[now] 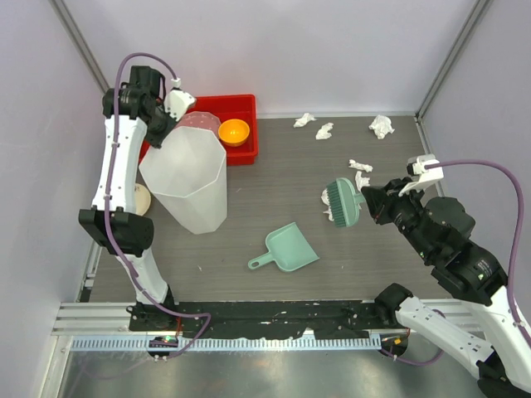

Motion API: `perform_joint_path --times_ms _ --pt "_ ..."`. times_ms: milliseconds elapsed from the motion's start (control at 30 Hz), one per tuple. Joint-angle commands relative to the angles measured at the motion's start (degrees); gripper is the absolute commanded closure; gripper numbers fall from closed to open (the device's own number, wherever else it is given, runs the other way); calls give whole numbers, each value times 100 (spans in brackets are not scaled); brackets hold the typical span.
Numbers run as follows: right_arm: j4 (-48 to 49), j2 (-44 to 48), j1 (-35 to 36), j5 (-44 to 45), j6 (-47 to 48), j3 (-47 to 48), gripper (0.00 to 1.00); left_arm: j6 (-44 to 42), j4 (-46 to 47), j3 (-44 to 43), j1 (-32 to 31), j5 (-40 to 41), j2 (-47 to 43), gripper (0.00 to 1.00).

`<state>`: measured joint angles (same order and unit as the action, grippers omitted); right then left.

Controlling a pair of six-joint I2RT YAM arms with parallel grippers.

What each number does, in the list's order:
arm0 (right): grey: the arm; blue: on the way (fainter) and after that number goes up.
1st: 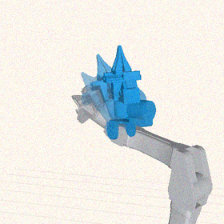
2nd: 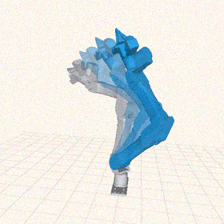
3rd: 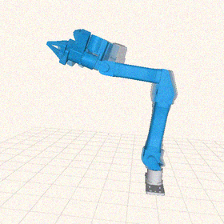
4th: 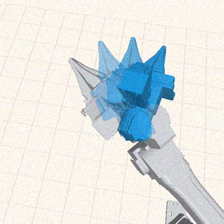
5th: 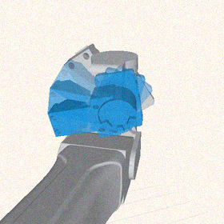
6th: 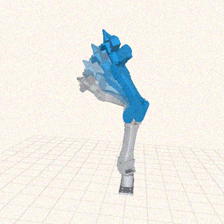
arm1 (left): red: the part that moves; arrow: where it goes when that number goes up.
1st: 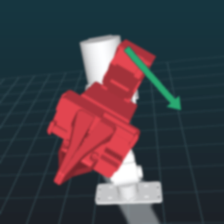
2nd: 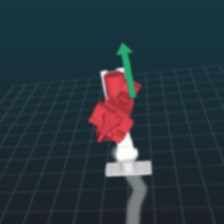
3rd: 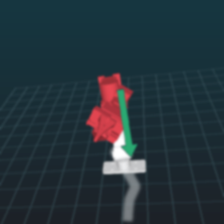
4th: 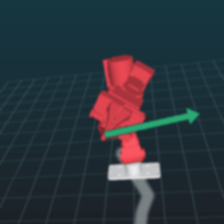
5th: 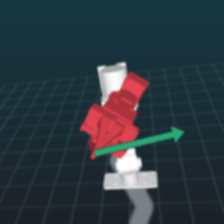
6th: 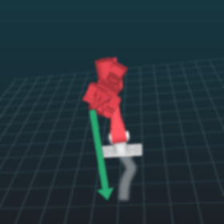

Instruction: Sweep away the paper scraps from the table

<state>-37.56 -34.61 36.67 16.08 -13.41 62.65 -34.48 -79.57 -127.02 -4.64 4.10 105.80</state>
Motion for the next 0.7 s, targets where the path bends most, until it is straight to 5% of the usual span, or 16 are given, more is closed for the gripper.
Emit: perform_joint_path --times_ms 0,67,200,400,667 --pt "170 24 -1 18 14 54 99 231 -322 -358 7 293 362 100" --pt "153 33 -1 18 14 45 99 249 -357 -332 7 293 380 98" --pt "118 51 -1 71 5 28 99 398 -156 -358 7 311 205 58" --pt "56 -98 -1 141 -13 36 99 662 774 -272 -10 232 -680 24" --pt "117 -388 -1 133 5 54 99 1188 2534 749 -352 -58 -2299 19"
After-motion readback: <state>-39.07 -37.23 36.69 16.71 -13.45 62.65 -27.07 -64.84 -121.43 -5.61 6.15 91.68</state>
